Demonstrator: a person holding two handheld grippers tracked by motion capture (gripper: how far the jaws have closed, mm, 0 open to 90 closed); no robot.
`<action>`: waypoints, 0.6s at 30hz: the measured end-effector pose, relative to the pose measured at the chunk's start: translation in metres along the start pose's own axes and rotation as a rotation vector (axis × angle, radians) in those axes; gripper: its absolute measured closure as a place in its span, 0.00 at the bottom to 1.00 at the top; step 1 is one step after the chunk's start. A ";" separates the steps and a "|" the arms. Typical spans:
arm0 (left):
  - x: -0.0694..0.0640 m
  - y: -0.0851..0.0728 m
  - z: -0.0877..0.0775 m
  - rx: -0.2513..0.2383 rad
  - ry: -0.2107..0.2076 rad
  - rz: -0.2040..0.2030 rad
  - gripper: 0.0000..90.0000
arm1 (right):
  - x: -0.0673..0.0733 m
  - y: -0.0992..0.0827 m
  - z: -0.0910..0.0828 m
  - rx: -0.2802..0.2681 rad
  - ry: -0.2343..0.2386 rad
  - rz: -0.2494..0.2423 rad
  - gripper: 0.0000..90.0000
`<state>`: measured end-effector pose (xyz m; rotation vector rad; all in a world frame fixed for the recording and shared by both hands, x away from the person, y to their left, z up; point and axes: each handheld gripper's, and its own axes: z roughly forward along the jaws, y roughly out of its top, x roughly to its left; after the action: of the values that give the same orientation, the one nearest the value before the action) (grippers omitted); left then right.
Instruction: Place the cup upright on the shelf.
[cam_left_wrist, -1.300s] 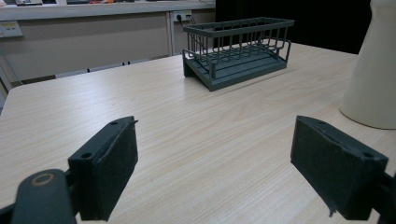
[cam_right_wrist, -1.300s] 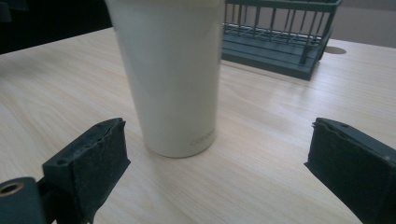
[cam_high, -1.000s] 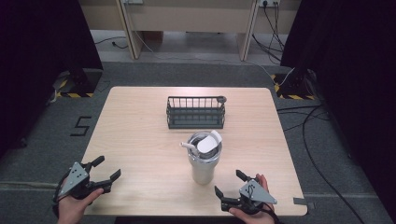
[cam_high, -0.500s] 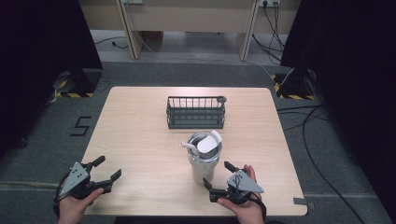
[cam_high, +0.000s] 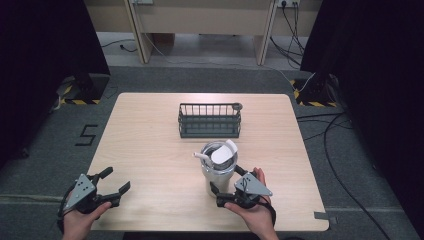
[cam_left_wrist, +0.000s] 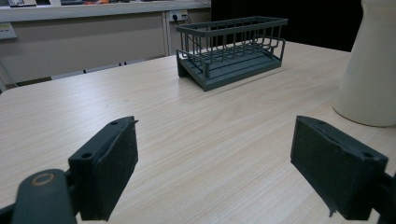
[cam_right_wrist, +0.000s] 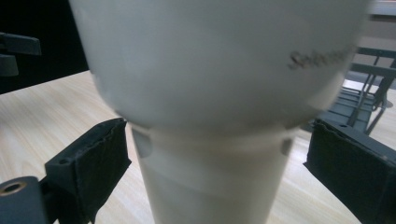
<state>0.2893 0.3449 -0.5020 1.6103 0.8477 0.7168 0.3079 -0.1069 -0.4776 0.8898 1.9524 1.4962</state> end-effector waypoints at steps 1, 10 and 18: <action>0.000 0.000 0.000 0.000 0.000 0.000 0.16 | 0.000 0.001 0.002 -0.003 0.001 -0.001 0.07; -0.001 0.000 0.000 -0.006 -0.005 -0.003 0.16 | 0.002 0.002 0.019 0.004 0.008 0.003 0.05; -0.001 0.000 0.000 -0.005 -0.012 0.000 0.16 | 0.000 0.005 0.031 -0.011 0.019 0.009 0.11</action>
<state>0.2885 0.3438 -0.5016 1.6091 0.8364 0.7084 0.3313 -0.0869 -0.4807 0.8839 1.9537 1.5243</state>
